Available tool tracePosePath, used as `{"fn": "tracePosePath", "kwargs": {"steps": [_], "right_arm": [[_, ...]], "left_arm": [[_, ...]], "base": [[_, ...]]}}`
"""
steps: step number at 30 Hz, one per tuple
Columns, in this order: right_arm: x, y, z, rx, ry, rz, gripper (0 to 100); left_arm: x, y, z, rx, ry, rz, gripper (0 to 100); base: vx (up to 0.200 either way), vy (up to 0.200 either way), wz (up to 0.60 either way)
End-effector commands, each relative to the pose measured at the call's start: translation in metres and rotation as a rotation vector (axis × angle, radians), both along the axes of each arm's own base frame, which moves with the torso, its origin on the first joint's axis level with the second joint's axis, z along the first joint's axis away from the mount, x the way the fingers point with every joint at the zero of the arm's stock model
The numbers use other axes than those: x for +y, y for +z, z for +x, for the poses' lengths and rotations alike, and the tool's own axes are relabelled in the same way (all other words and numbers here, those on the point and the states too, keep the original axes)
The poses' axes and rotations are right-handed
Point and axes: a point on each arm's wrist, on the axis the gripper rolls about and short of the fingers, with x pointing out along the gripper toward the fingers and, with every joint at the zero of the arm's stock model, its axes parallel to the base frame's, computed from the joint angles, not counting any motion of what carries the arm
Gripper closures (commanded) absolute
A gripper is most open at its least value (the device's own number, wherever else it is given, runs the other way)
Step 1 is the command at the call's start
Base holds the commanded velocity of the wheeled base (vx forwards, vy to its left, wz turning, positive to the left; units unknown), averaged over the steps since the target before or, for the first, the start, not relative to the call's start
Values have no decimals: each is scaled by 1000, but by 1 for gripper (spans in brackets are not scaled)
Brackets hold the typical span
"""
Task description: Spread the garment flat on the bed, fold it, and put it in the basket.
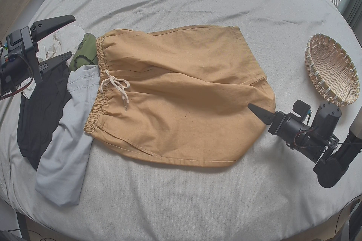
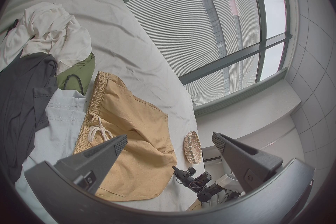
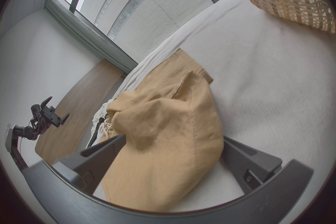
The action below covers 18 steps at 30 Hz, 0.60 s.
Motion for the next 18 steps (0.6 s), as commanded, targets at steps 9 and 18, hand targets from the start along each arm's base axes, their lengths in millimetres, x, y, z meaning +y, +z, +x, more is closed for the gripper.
{"fn": "tracePosePath", "kwargs": {"steps": [9,18], "right_arm": [[-7,15,-41,-29,95,13,0],[-11,39,-76,-30,171,20,0]], "left_arm": [[0,-2,-4,2,0,0,0],[0,-1,-5,-1,0,0,0]], "base": [[0,0,0],[0,0,0]]}}
